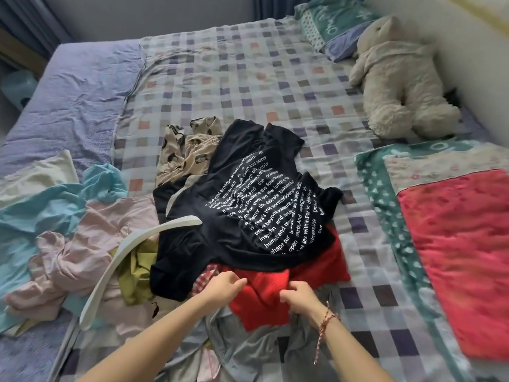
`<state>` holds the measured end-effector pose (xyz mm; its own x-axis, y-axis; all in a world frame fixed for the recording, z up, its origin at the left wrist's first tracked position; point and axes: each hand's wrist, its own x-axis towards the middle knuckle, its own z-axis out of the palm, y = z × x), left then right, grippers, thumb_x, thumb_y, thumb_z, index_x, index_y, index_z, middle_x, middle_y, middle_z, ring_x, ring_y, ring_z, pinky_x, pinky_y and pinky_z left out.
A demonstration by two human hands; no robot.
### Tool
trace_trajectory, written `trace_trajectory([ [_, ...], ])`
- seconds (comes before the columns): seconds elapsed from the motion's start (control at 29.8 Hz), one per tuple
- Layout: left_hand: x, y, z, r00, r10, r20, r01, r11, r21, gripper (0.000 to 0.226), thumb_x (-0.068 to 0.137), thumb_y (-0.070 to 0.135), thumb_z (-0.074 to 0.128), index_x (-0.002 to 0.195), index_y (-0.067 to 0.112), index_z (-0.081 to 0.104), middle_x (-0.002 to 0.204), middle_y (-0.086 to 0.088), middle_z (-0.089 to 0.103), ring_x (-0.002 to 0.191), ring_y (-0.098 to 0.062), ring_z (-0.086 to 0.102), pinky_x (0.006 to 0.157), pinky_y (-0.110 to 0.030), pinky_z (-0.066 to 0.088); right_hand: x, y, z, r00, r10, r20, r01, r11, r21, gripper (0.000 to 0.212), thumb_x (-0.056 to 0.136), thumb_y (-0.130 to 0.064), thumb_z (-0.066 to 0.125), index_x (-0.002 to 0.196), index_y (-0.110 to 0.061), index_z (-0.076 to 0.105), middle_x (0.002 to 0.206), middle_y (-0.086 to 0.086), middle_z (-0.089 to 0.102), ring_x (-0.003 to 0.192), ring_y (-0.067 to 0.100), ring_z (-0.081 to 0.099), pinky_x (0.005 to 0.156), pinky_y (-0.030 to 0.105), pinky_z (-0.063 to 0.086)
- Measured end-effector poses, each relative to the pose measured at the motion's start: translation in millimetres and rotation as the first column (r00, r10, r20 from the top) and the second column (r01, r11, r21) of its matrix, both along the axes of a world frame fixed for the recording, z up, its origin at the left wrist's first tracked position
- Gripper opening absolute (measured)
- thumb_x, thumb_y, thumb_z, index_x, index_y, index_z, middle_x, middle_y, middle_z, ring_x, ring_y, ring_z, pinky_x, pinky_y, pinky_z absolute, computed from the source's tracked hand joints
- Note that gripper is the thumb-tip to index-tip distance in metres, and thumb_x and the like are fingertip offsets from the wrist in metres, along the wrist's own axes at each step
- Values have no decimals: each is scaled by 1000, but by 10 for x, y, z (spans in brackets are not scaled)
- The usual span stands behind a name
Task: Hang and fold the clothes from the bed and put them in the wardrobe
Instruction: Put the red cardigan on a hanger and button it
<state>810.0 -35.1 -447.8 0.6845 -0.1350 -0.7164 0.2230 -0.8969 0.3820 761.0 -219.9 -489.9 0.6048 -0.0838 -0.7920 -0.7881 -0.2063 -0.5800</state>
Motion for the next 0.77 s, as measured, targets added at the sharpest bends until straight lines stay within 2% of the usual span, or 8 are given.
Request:
trace_trajectory([
  [0.13, -109, -247, 117, 729, 387, -565, -600, 759, -254, 36, 84, 54, 58, 87, 19, 65, 86, -5, 64, 74, -16, 60, 67, -27, 51, -132, 305, 566, 948, 292, 124, -308, 942, 136, 3, 45, -18, 51, 48, -17, 52, 41, -11, 50, 40, -1, 42, 45, 18, 36],
  [0.24, -211, -332, 152, 595, 556, -580, -793, 521, -314, 42, 61, 26, 82, 96, 7, 68, 92, -18, 70, 79, -28, 65, 75, -35, 55, -433, 427, 889, 786, 582, 209, -611, 782, 121, 11, 64, -16, 60, 59, -19, 51, 57, -10, 51, 50, -2, 48, 52, 16, 40],
  [0.34, -273, -221, 223, 695, 678, -239, -716, 621, -319, 17, 66, 9, 66, 82, 7, 59, 67, -5, 58, 58, -15, 52, 50, -19, 44, -479, 266, 1101, 734, 631, 253, -678, 659, 324, 10, 84, -10, 62, 83, -18, 56, 64, -14, 54, 59, -1, 53, 54, 10, 39],
  [0.4, -314, -75, 351, 771, 620, -144, -627, 703, -335, 9, 58, 14, 58, 66, 12, 55, 54, 4, 53, 54, -9, 46, 44, -13, 38, -337, 77, 1013, 930, 306, 202, -359, 871, 334, 9, 88, -13, 62, 93, -16, 56, 67, -6, 58, 52, 1, 54, 51, 13, 41],
  [0.47, -430, 86, 542, 831, 545, -108, -542, 754, -371, 12, 46, 14, 49, 59, 15, 52, 43, 13, 49, 51, -7, 43, 45, -15, 36, -131, -83, 835, 956, 11, 293, -13, 1000, 6, 33, 82, -16, 69, 110, -19, 52, 71, -2, 53, 59, 6, 51, 60, 18, 42],
  [0.6, -690, 207, 891, 881, 455, -129, -460, 763, -454, 11, 46, 9, 47, 55, 14, 48, 41, 12, 45, 41, -1, 41, 45, -16, 34, 289, 52, 767, 817, 482, 318, -309, 830, -463, 86, 83, -36, 64, 149, -24, 10, 102, 7, 61, 97, 24, 59, 83, 32, 43],
  [0.71, -763, 266, 1125, 898, 424, -113, -421, 759, -497, 10, 48, 9, 47, 54, 16, 46, 40, 12, 44, 39, 2, 40, 45, -14, 34, 556, 252, 719, 678, 729, 94, -509, 559, -655, 47, 93, -27, 46, 137, -15, 35, 123, 16, 58, 112, 32, 56, 90, 36, 43],
  [0.77, -730, 308, 1205, 924, 374, -80, -364, 794, -487, 10, 49, 9, 46, 55, 17, 45, 40, 13, 44, 39, 2, 40, 46, -13, 35, 784, 186, 718, 728, 679, 90, -490, 608, -625, 18, 89, -11, 43, 103, -9, 55, 114, 18, 62, 94, 29, 63, 79, 30, 48],
])
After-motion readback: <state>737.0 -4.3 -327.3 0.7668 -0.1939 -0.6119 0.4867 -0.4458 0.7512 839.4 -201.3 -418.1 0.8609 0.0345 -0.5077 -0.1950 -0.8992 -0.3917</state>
